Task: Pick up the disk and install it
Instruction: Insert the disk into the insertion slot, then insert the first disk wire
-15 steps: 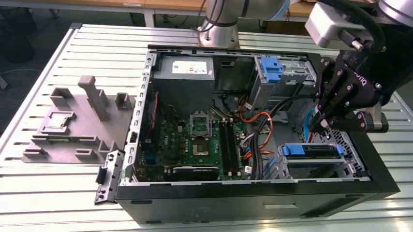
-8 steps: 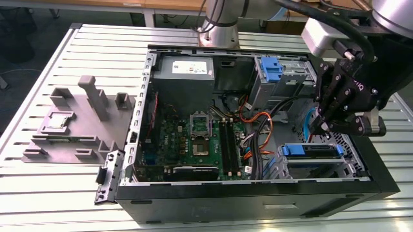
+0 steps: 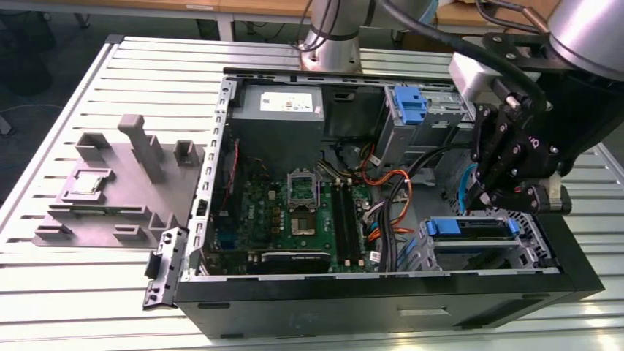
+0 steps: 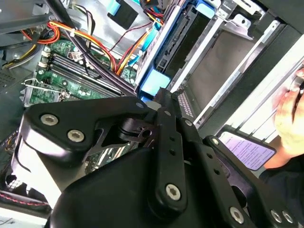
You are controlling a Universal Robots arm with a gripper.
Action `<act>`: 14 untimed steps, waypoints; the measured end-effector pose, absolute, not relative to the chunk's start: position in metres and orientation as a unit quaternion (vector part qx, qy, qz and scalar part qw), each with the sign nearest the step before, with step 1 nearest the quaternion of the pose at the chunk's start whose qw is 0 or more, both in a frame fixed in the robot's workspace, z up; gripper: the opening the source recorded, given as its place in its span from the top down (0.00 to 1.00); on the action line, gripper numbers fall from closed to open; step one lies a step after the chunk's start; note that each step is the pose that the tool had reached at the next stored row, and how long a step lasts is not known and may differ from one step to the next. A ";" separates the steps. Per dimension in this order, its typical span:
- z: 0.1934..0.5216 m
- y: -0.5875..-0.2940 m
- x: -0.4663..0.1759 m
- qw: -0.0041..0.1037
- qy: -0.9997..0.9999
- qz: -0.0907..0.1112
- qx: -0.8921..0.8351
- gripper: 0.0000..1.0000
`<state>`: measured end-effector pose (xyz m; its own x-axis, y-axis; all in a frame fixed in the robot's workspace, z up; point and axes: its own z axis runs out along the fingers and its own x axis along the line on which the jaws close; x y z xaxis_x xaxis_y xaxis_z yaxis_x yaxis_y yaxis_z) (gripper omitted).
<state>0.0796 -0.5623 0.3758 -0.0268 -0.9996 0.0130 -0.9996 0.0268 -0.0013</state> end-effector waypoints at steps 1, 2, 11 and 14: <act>0.374 -0.562 0.080 0.004 -0.719 0.005 0.695 0.90; 0.374 -0.562 0.080 0.004 -0.720 0.005 0.694 0.90; 0.373 -0.562 0.080 0.004 -0.720 0.005 0.694 0.90; 0.373 -0.562 0.080 0.004 -0.720 0.005 0.694 0.90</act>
<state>0.0796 -0.5623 0.3726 -0.0377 -0.9992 0.0130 -0.9993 0.0377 -0.0013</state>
